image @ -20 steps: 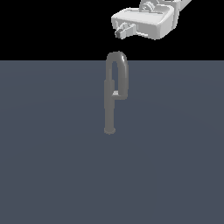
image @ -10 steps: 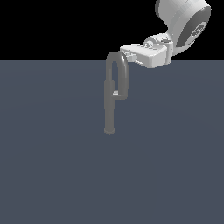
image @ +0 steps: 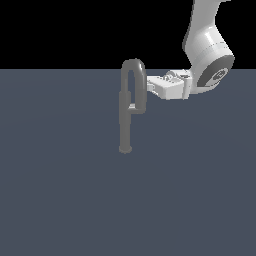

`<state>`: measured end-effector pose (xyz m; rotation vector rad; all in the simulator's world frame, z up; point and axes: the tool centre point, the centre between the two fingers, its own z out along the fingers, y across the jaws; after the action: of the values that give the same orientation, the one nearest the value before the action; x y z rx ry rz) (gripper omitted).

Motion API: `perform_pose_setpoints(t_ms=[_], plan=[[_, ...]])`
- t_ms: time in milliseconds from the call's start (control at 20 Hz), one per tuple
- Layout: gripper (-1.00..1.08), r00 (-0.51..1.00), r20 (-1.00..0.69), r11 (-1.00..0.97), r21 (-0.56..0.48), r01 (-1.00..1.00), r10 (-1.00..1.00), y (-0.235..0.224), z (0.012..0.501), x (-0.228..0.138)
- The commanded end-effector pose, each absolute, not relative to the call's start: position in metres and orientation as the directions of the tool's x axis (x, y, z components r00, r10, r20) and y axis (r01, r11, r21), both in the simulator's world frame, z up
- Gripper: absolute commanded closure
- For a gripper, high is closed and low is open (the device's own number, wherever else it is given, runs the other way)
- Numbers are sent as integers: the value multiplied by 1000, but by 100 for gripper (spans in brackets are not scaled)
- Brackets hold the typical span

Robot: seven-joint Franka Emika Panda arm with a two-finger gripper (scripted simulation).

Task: Turn on the faucet by rotating a designated handle.

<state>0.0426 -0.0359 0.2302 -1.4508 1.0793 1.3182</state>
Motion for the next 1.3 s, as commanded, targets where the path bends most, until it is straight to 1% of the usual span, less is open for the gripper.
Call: perform_pose_setpoints(t_ms=[0, 200, 550, 1000, 1100, 1250], plan=[[108, 33, -999, -218, -28, -976, -21, -35, 221, 45], [108, 9, -1000, -199, -8, -980, -2, -34, 212, 46], [108, 6, -1000, -196, -6, -981, 1, -33, 211, 46], [108, 6, -1000, -196, -6, -981, 1, -37, 223, 24], [108, 6, -1000, -196, -6, -981, 1, -37, 222, 27], [108, 6, -1000, -196, -6, -981, 1, -39, 223, 18]])
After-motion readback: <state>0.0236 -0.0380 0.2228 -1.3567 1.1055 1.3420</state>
